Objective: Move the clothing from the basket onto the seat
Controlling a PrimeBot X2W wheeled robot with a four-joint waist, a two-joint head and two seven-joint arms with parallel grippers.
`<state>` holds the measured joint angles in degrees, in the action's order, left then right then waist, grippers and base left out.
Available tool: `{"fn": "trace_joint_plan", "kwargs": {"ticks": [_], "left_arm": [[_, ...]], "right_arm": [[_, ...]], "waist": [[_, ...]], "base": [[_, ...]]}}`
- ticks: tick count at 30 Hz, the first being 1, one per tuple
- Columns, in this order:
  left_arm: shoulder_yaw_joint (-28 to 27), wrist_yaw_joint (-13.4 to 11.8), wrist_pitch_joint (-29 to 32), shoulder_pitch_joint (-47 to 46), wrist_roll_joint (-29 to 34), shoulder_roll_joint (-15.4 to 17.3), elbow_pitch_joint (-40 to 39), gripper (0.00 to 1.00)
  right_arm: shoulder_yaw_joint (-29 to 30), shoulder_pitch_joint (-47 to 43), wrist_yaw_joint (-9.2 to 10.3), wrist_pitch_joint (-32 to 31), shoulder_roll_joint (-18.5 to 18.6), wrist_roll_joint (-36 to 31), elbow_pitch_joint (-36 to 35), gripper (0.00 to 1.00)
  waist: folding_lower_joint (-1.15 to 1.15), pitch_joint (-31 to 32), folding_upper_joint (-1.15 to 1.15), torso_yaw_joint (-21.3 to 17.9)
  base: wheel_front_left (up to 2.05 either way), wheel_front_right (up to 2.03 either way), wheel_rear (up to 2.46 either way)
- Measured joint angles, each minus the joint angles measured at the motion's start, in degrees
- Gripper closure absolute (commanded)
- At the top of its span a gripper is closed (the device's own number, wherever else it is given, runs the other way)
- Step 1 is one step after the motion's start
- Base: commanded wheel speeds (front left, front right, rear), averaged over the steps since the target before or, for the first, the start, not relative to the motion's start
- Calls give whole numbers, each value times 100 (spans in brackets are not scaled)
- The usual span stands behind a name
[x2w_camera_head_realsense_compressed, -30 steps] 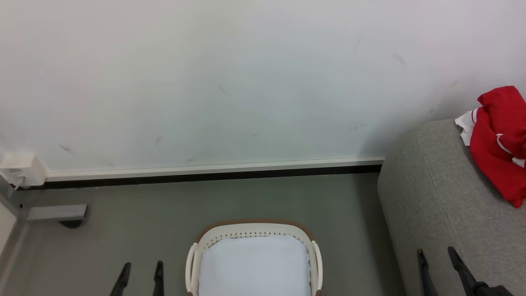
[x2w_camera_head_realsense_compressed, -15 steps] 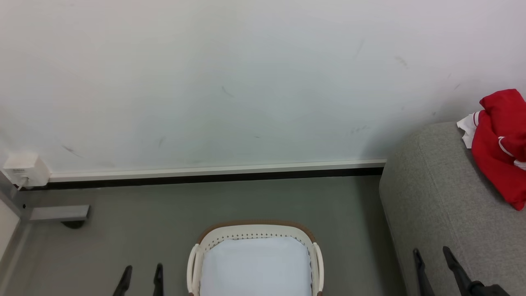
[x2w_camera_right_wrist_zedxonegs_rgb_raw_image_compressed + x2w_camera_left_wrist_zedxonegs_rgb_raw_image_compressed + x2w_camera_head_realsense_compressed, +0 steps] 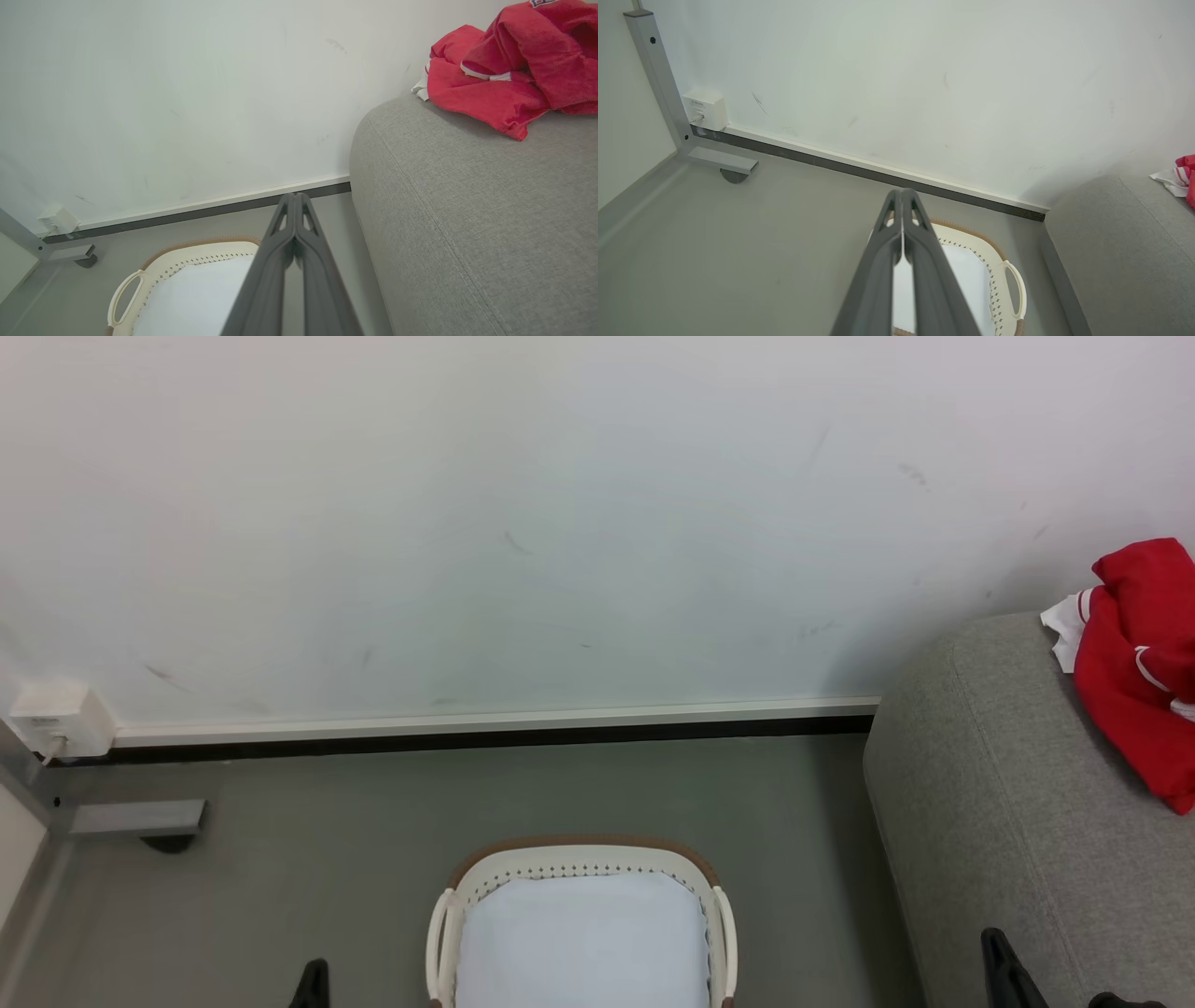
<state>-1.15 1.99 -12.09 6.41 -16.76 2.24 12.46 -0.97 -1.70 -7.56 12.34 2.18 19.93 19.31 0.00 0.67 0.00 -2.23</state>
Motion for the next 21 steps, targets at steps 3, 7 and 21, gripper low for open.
{"fn": "trace_joint_plan", "kwargs": {"ticks": [3,7,21], "left_arm": [[-12,9,70,-46,-330,0,0,100],[-26,40,149,-82,-658,1,0,100],[-116,133,467,-304,-1989,2,15,100]], "right_arm": [[35,28,0,-76,1,307,-29,100],[71,42,0,-149,1,604,-54,100],[186,163,0,-478,7,1897,-131,100]], "waist": [[0,-2,0,6],[0,-5,0,12],[0,-15,0,39]], "base": [[0,0,0],[0,0,0],[0,0,0]]}}
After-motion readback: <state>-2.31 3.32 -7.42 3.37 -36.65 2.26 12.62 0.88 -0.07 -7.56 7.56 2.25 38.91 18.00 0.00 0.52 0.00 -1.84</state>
